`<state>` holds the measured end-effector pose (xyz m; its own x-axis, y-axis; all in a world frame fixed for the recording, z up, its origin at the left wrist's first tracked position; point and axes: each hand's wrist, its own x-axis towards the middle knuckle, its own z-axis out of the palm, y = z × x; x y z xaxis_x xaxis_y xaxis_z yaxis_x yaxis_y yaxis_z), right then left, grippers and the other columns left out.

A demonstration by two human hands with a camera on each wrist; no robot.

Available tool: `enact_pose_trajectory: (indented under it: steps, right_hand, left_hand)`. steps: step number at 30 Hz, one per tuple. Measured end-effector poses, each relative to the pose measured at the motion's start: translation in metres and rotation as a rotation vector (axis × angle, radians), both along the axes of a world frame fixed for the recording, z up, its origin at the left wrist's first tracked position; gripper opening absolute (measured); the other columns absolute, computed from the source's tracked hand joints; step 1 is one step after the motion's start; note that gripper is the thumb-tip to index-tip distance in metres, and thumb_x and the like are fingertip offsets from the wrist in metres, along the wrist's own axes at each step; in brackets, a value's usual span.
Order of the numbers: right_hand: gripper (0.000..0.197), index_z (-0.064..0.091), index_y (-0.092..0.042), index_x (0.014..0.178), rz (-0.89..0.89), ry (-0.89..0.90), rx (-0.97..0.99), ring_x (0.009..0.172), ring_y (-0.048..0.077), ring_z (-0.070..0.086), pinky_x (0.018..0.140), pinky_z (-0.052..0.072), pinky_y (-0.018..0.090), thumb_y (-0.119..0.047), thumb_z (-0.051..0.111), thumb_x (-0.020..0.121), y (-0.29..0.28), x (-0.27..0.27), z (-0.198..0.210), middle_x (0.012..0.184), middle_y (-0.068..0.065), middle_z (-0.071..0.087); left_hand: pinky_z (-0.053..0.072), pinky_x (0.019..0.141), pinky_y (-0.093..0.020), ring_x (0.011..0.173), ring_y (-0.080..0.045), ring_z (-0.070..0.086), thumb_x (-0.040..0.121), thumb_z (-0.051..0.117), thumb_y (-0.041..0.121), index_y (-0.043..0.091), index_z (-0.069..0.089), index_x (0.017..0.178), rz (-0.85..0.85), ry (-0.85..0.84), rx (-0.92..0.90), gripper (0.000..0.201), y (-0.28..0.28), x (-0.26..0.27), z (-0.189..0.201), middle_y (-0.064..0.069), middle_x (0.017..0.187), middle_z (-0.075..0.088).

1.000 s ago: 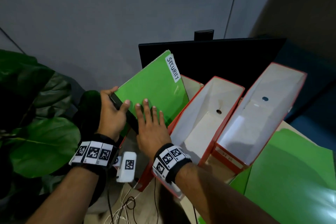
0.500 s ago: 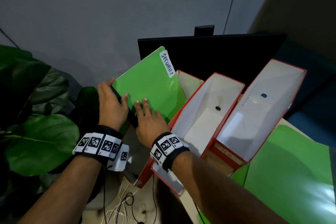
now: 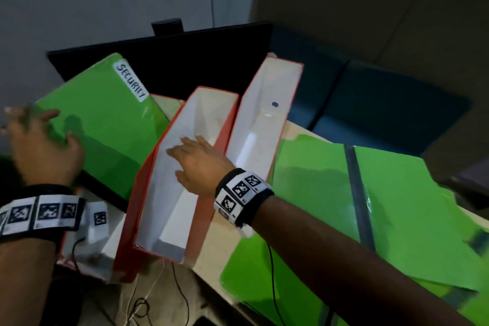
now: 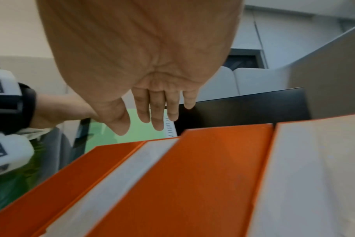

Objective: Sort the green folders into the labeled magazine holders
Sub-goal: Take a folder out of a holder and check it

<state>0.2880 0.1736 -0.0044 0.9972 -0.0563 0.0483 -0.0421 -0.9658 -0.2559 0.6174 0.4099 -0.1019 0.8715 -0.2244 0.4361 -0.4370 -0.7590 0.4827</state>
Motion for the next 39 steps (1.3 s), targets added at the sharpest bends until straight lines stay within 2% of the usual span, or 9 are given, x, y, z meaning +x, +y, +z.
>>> enact_pose_trajectory:
  steps: [2, 5, 8, 11, 17, 25, 31, 35, 39]
  right_hand:
    - [0.056, 0.031, -0.013, 0.147, -0.063, 0.000, 0.052, 0.145, 0.023, 0.018, 0.120, 0.004, 0.041, -0.020, 0.048, 0.095, -0.014, -0.019, -0.004, 0.152, 0.006, 0.037]
    - [0.055, 0.035, -0.012, 0.146, -0.157, -0.035, 0.041, 0.145, 0.023, 0.020, 0.119, 0.005, 0.040, -0.020, 0.049, 0.093, -0.038, -0.058, -0.015, 0.151, 0.006, 0.038]
    - [0.057, 0.032, -0.013, 0.147, -0.246, -0.032, 0.042, 0.146, 0.021, 0.017, 0.119, 0.003, 0.037, -0.022, 0.050, 0.093, -0.062, -0.104, -0.025, 0.153, 0.004, 0.035]
    - [0.057, 0.033, -0.012, 0.147, -0.288, -0.026, 0.049, 0.146, 0.022, 0.018, 0.119, 0.002, 0.036, -0.022, 0.051, 0.094, -0.077, -0.115, -0.019, 0.153, 0.005, 0.035]
    - [0.052, 0.040, -0.011, 0.142, -0.490, 0.001, 0.074, 0.144, 0.026, 0.023, 0.119, 0.008, 0.039, -0.020, 0.053, 0.093, -0.106, -0.196, -0.035, 0.149, 0.009, 0.040]
    - [0.053, 0.036, -0.013, 0.144, -0.661, 0.080, 0.085, 0.145, 0.022, 0.021, 0.120, 0.010, 0.039, -0.026, 0.052, 0.095, -0.118, -0.277, -0.058, 0.150, 0.008, 0.039]
    - [0.054, 0.038, -0.012, 0.142, -0.794, 0.219, 0.136, 0.141, 0.024, 0.030, 0.116, 0.023, 0.040, -0.027, 0.054, 0.093, -0.117, -0.343, -0.099, 0.149, 0.009, 0.040]
    - [0.050, 0.039, -0.013, 0.141, -0.901, 0.357, 0.208, 0.133, 0.027, 0.038, 0.112, 0.032, 0.041, -0.023, 0.053, 0.093, -0.111, -0.395, -0.123, 0.146, 0.010, 0.039]
    - [0.061, 0.027, -0.016, 0.149, -0.879, 0.433, 0.260, 0.142, 0.025, 0.026, 0.116, 0.026, 0.042, -0.019, 0.052, 0.094, -0.102, -0.428, -0.142, 0.158, 0.005, 0.021]
  left_hand:
    - [0.042, 0.102, -0.053, 0.132, -0.021, 0.044, 0.081, 0.044, 0.054, 0.049, 0.035, 0.138, 0.019, 0.041, -0.075, 0.058, -0.004, -0.007, -0.006, 0.011, 0.148, 0.040]
    - [0.038, 0.104, -0.056, 0.134, -0.026, 0.042, 0.076, 0.047, 0.051, 0.052, 0.031, 0.137, 0.016, 0.131, -0.062, 0.064, -0.047, -0.081, 0.037, 0.008, 0.150, 0.038]
    - [0.022, 0.113, -0.062, 0.145, -0.036, 0.020, 0.079, 0.057, 0.039, 0.037, 0.043, 0.135, -0.136, 0.077, 0.031, 0.058, -0.110, -0.182, 0.089, -0.006, 0.158, 0.022]
    - [0.009, 0.119, -0.052, 0.146, -0.038, 0.009, 0.085, 0.064, 0.016, 0.014, 0.054, 0.132, -0.386, 0.066, 0.059, 0.049, -0.145, -0.248, 0.105, -0.016, 0.159, 0.016]
    - [0.013, 0.119, -0.046, 0.148, -0.028, 0.010, 0.085, 0.062, 0.016, 0.018, 0.060, 0.124, -0.804, 0.155, 0.136, 0.040, -0.220, -0.359, 0.064, -0.007, 0.160, 0.020]
    - [0.001, 0.119, -0.038, 0.149, -0.019, 0.000, 0.090, 0.061, 0.017, 0.024, 0.051, 0.135, -1.047, 0.249, 0.312, 0.046, -0.270, -0.475, 0.025, 0.000, 0.162, 0.009]
    - [0.016, 0.119, -0.035, 0.148, -0.019, 0.015, 0.089, 0.065, 0.020, 0.019, 0.044, 0.141, -1.178, 0.391, 0.481, 0.056, -0.280, -0.532, -0.017, -0.001, 0.159, 0.023]
    - [0.019, 0.118, -0.050, 0.149, -0.021, 0.006, 0.083, 0.073, 0.028, 0.021, 0.025, 0.151, -1.176, 0.487, 0.758, 0.084, -0.270, -0.552, -0.052, -0.001, 0.162, 0.009]
    - [0.022, 0.114, -0.059, 0.149, -0.023, 0.003, 0.089, 0.065, 0.028, 0.026, 0.009, 0.153, -1.168, 0.546, 0.844, 0.086, -0.260, -0.560, -0.064, 0.000, 0.162, -0.003]
